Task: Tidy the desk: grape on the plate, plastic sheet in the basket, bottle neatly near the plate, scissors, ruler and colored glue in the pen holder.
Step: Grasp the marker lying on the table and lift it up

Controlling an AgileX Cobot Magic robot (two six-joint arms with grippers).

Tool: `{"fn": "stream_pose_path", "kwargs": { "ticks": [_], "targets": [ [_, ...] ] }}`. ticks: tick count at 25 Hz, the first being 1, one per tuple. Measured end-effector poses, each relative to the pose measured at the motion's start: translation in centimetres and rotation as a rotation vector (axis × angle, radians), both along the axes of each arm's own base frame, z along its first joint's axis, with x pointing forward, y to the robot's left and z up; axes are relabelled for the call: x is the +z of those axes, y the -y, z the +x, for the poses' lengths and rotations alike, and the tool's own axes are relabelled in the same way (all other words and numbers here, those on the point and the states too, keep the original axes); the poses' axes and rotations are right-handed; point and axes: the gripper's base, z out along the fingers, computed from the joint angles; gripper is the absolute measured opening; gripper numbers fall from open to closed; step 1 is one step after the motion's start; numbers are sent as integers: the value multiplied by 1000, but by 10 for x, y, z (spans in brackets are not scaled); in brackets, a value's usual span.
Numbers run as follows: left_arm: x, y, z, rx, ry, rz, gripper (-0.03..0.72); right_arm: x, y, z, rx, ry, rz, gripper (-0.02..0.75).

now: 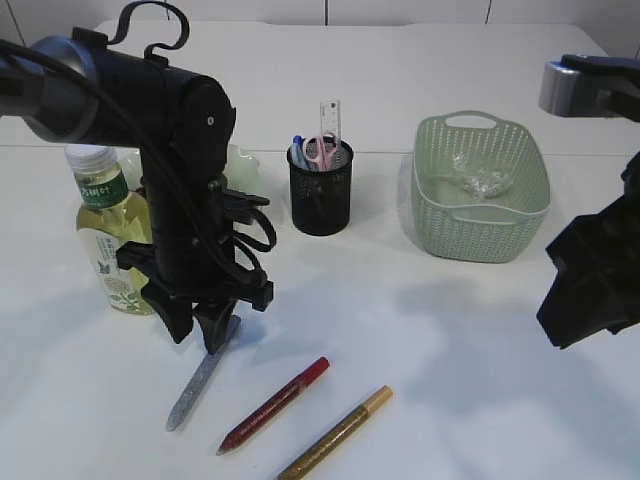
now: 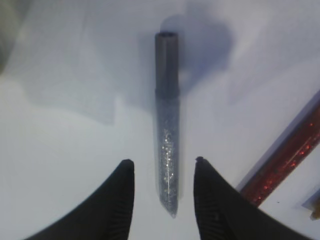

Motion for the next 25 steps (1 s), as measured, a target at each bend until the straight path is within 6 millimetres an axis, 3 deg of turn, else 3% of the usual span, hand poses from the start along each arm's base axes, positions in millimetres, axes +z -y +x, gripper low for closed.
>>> {"fn": "stream_pose_path", "kwargs": {
  "ticks": [6,14,25],
  "targets": [
    [-5,2,3,1,18,-12,295,0,0,0,2,0,0,386],
    [-25,4,3,8,-28,-1,295,0,0,0,2,0,0,385],
    [-26,5,4,6,-14,-13,295,0,0,0,4,1,-1,385]
  ]
}}
